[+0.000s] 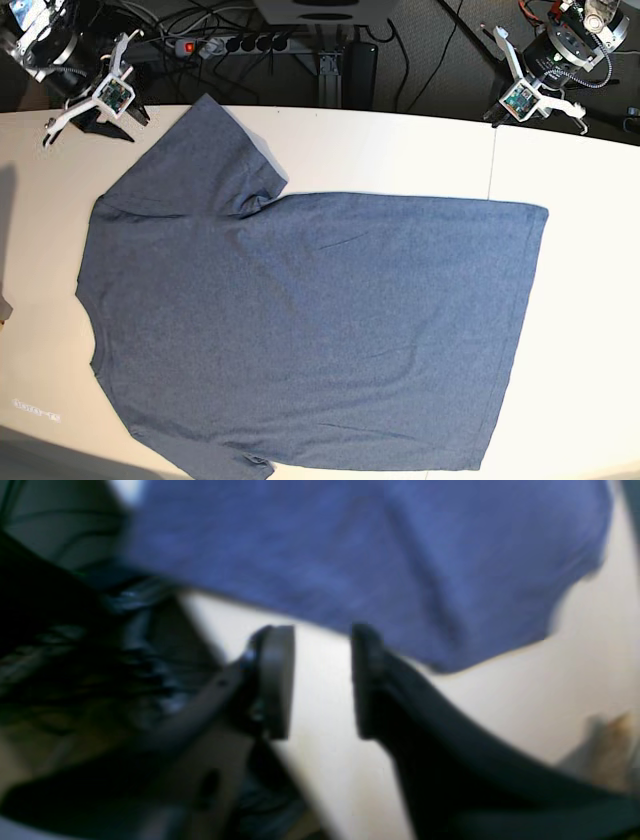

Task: Fold the T-shirt properly
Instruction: 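Grasp the shirt's shoulder edges with the right and left grippers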

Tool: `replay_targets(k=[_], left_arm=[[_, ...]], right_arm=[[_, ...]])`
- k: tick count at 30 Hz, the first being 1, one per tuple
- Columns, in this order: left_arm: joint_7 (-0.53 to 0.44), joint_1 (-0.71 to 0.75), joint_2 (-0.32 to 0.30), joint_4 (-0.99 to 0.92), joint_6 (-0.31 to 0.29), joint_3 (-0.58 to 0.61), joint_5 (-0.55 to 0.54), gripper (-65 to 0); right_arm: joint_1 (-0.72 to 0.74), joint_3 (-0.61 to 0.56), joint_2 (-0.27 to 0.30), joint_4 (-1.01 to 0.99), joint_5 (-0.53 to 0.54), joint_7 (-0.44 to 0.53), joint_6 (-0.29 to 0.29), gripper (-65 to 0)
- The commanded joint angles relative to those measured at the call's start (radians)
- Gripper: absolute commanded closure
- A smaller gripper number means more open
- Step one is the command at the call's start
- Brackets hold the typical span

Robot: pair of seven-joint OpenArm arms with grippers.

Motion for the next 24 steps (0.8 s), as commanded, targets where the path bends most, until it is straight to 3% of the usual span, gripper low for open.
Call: replay_targets(k=[1,11,19,24], left_arm=[[-0.018,0.009,-0.008,0.016,0.0,-0.006,-0.002,-12.4],[-0.018,0.009,-0.008,0.016,0.0,-0.006,-0.002,-12.4],[-0.001,0.01,-0.008,0.016,0.0,-0.006,-0.002,-12.4],[0.005,0.009,-0.008,0.016,0.0,-0.006,-0.002,-12.4]], right_arm=[[0.01,0.006,0.039,0.014,-0.003,0.014,0.066,-24.0],[0.095,-0.094,0.269,0.014,-0.132,0.011,0.09,-33.4],[0.226,-0.284,0.362,-0.009,-0.225,0.011,0.1,-33.4],[0.333,-0.445,0.366,-0.066,-0.266,0.011,0.101,-33.4]])
